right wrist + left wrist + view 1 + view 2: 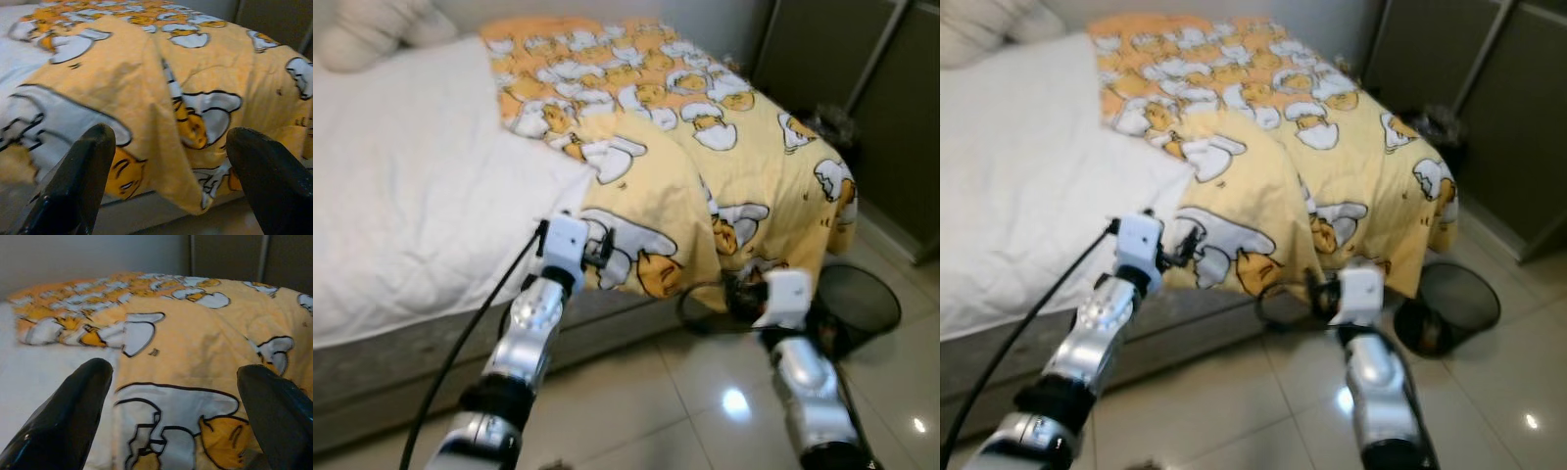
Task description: Clean up the room
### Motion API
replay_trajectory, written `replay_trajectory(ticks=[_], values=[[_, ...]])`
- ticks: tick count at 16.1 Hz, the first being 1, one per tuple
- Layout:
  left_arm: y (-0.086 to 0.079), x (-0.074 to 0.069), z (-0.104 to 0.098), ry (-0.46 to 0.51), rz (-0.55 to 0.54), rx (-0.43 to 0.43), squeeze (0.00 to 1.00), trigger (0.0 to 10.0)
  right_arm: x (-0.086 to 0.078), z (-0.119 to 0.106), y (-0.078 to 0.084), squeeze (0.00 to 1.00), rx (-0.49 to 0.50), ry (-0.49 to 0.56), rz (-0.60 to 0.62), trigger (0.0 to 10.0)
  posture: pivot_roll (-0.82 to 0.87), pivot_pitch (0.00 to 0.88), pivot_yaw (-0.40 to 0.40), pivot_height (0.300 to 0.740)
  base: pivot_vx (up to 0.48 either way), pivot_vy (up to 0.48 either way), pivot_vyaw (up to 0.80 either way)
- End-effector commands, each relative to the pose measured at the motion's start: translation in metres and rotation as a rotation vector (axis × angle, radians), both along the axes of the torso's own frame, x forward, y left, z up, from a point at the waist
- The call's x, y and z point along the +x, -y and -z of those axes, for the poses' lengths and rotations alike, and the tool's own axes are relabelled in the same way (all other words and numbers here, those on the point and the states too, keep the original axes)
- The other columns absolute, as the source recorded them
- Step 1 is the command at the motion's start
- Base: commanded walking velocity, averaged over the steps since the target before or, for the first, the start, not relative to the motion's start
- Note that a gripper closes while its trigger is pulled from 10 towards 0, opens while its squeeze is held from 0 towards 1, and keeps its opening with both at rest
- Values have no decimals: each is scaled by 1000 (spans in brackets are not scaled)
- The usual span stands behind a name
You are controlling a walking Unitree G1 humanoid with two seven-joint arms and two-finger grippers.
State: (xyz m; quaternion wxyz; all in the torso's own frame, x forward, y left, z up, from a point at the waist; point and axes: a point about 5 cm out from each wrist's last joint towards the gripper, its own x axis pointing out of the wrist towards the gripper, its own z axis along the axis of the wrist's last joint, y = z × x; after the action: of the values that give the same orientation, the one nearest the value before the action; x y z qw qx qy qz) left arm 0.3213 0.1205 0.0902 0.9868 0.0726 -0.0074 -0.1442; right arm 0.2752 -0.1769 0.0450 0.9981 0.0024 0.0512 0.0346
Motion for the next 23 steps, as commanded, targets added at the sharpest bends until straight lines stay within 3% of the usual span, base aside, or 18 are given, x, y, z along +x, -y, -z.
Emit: replay_trajectory(ticks=[1,6,11,15,18,22,23], values=[[-8,-3,3,-15,-16,-17,0,10000,3,-5,-9,0,20,25,-17,10000,48,0,-18,740,480,0,0],[-1,1,3,-23,-23,-24,0,10000,4,-6,-13,0,21,26,-34,10000,48,0,-20,740,480,0,0],[-12,6,6,-55,-75,-19,0,10000,4,-6,-13,0,11,21,-43,10000,38,0,-18,740,480,0,0],[1,0,10,-55,1,-1,0,10000,-4,-4,-10,0,7,13,-42,10000,19,0,-19,740,480,0,0],[13,0,40,-171,-62,52,0,10000,-33,9,4,0,-16,-65,-40,10000,-41,0,-79,740,160,0,0],[-11,-3,53,-197,-228,92,0,10000,-73,16,17,0,-46,-147,-68,10000,-121,14,-129,740,0,0,0],[-19,-5,57,-192,-271,168,0,10000,-85,16,17,0,-54,-172,-88,10000,-129,32,-137,740,0,0,0]])
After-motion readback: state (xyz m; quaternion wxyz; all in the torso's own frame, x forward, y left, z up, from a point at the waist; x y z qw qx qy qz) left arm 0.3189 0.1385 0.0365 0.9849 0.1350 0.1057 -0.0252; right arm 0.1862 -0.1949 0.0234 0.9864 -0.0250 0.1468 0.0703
